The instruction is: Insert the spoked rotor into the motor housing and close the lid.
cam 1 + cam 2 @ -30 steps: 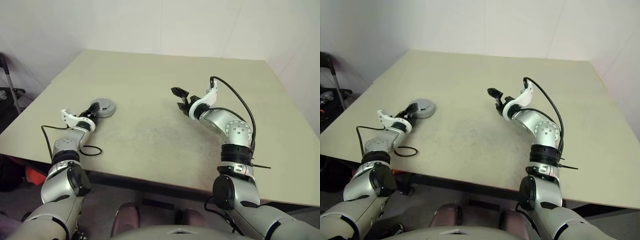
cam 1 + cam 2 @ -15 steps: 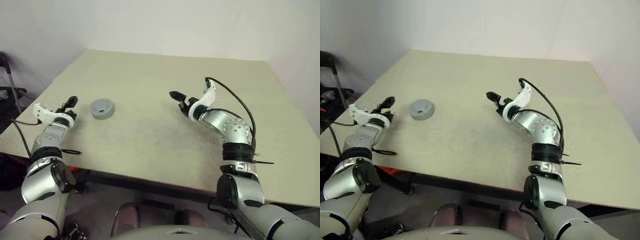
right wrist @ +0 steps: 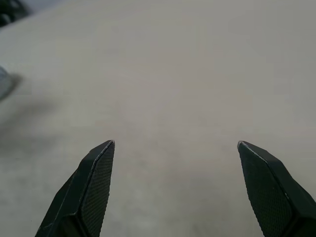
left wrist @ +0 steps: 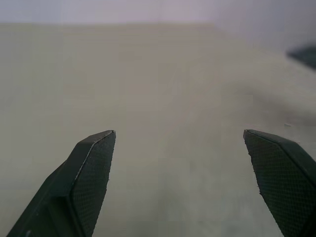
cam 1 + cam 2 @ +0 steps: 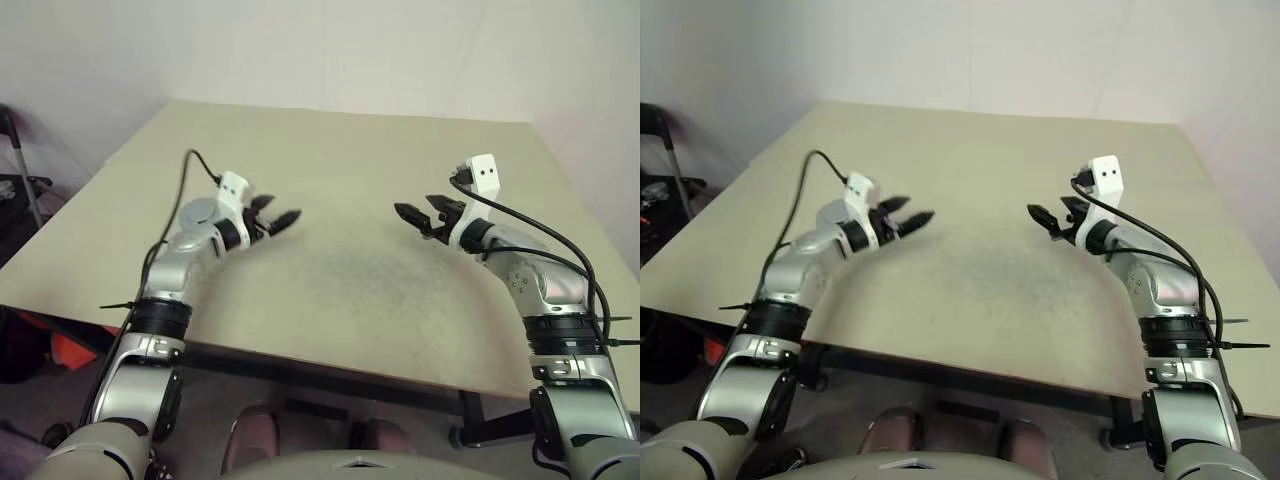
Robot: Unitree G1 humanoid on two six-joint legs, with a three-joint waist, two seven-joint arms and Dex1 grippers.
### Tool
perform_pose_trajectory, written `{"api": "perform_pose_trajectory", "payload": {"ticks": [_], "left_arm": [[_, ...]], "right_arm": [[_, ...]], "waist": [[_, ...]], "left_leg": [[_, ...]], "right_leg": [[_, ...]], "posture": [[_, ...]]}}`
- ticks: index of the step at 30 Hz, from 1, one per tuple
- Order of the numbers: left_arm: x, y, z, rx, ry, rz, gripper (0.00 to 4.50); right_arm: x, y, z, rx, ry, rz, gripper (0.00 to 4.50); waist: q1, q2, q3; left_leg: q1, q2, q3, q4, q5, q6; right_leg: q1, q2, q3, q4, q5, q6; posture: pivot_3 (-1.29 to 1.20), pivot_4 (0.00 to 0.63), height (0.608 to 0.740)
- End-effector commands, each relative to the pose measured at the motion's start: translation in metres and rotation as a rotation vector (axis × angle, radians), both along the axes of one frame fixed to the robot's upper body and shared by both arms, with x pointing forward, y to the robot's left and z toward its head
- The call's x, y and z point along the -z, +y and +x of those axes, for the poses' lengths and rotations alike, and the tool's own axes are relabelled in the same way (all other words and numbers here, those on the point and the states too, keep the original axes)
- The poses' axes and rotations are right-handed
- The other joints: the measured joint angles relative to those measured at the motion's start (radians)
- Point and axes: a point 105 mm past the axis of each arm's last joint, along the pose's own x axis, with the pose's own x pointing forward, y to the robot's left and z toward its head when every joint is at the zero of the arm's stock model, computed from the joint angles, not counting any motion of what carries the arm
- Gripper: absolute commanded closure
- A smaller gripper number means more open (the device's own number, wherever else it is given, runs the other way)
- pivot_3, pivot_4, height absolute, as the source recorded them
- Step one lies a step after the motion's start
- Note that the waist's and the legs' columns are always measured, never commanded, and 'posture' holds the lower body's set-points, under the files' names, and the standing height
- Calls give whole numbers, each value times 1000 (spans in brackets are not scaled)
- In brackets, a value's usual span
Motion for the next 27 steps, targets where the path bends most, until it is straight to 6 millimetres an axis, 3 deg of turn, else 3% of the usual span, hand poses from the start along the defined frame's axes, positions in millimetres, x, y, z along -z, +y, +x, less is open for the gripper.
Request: {"api": "perform_pose_trajectory", "payload": {"ticks": [1,11,27], "left_arm": [[-14,-8,-2,37,-93,27,125],[-10,-24,5,19,-113,32,125],[-10,-23,2,11,-119,36,125]], "right_arm": [[-3,-7,2,4,-40,-60,0],[5,-3,4,28,-50,-79,0],[6,-3,10,55,-60,-80,0]], "waist": [[1,0,0],[2,1,0],[2,1,0]], "left_leg": [[0,0,0,0,0,0],[2,0,1,2,2,4],[2,0,1,2,2,4]], "right_leg": [[0,0,0,0,0,0],[2,0,1,2,1,-2],[2,0,1,2,1,-2]], "posture": [[0,0,740],[0,0,740],[0,0,740]]}}
